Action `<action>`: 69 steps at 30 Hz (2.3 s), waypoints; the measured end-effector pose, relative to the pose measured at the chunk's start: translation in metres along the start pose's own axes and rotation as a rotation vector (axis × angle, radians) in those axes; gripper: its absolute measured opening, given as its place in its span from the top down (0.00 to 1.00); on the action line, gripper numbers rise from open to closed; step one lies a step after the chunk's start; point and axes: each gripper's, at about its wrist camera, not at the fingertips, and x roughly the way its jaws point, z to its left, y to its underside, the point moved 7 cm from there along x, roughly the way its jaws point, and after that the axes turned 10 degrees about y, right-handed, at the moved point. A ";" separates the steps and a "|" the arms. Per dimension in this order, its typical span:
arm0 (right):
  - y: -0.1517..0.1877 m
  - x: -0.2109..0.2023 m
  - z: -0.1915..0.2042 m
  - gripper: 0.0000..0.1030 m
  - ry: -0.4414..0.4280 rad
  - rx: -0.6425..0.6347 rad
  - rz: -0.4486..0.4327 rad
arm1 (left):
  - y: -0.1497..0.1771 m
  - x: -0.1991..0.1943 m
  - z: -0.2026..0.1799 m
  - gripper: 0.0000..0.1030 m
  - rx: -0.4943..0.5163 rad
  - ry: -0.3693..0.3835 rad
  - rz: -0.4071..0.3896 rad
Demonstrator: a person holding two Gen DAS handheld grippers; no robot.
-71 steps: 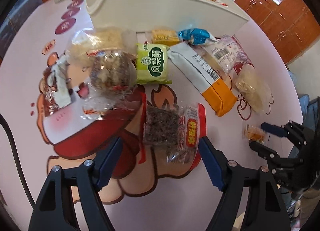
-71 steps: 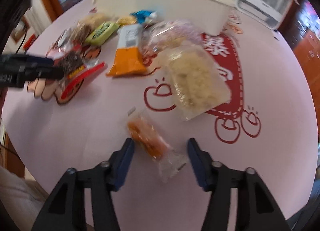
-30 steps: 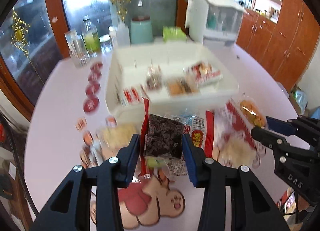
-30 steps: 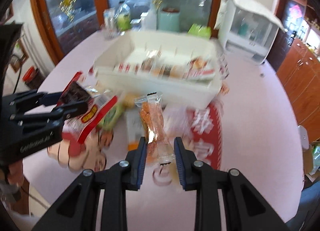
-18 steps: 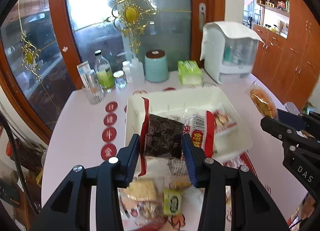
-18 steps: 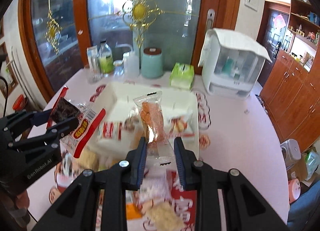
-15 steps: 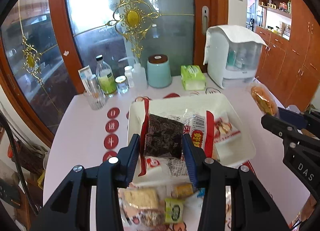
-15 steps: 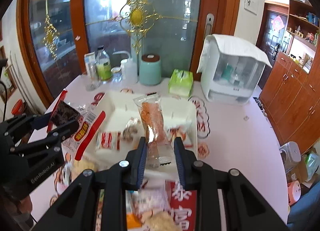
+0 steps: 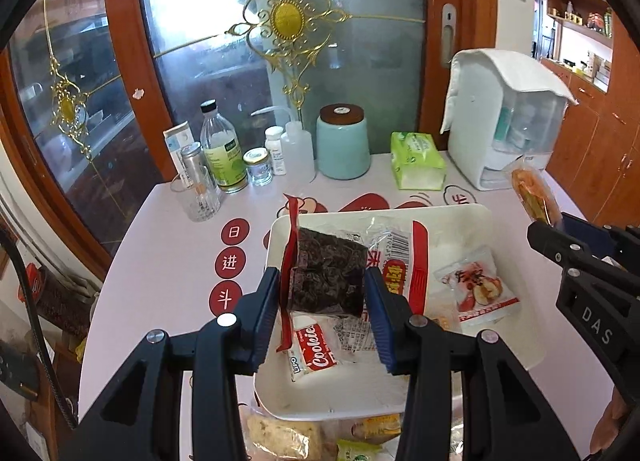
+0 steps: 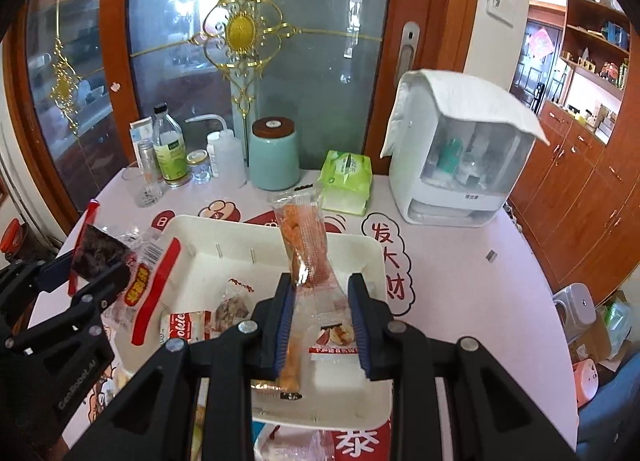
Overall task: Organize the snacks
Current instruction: 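Carry both snacks over the tray and lower them inside, then open both tools to release the snacks into the tray, then move both tools back toward the snack pile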
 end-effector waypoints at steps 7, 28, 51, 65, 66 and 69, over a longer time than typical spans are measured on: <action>0.008 0.025 0.014 0.73 -0.017 -0.007 0.045 | 0.007 0.021 0.008 0.60 -0.013 -0.017 0.025; 0.033 0.045 0.039 0.46 -0.011 -0.097 0.092 | 0.029 0.037 0.018 0.12 0.019 -0.099 0.075; 0.050 -0.007 0.028 0.46 0.006 -0.084 0.038 | 0.049 -0.018 0.016 0.12 -0.004 -0.068 0.032; 0.102 -0.051 0.023 0.46 -0.020 -0.032 0.104 | 0.093 -0.076 0.044 0.12 -0.030 0.005 0.024; 0.105 -0.055 0.025 0.46 -0.022 -0.029 0.106 | 0.095 -0.078 0.048 0.12 -0.034 0.009 0.026; 0.115 -0.064 0.031 0.46 -0.043 -0.016 0.121 | 0.106 -0.088 0.061 0.12 -0.053 0.016 0.033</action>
